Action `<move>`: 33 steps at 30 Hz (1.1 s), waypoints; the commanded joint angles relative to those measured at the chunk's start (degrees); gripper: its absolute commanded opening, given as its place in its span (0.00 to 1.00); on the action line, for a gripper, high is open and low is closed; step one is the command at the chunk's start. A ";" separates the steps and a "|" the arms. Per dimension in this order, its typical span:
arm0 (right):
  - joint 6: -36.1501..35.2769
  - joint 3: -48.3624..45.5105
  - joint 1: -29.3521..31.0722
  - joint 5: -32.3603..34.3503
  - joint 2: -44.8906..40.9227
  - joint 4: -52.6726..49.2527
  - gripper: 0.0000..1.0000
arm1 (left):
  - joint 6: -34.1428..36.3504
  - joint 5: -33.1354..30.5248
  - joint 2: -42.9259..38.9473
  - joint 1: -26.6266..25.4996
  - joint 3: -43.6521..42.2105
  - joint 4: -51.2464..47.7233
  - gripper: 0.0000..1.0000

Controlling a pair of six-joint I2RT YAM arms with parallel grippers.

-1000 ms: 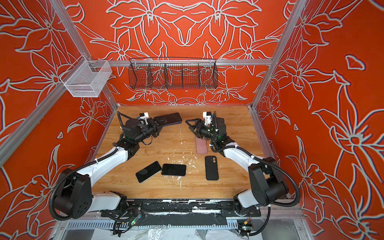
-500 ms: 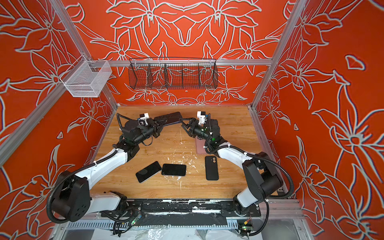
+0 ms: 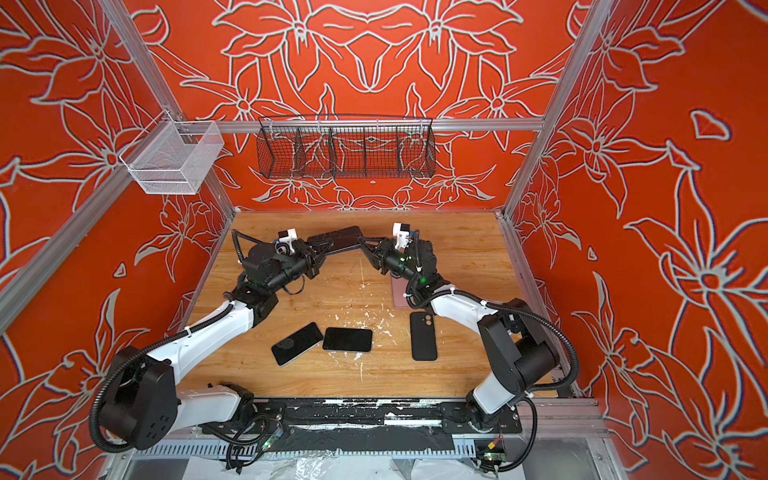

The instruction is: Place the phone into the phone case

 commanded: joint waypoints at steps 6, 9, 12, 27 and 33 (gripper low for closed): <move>2.53 0.48 0.51 1.58 1.33 2.06 0.19 | 0.51 0.50 -2.30 -0.63 0.71 4.70 0.00; 2.46 0.52 0.49 1.45 1.82 2.03 0.17 | 0.82 0.50 -2.51 -0.63 0.90 4.43 0.00; 1.83 -0.11 0.50 1.33 2.34 1.59 0.13 | 1.34 0.60 -2.69 -0.63 1.14 4.42 0.00; -3.39 -3.62 0.77 -5.20 5.37 0.45 0.00 | 6.60 1.43 -2.90 -0.63 2.60 4.60 0.20; -3.46 -2.86 2.03 -7.47 6.56 2.02 0.00 | 7.63 0.45 -1.92 -0.63 2.60 8.82 0.40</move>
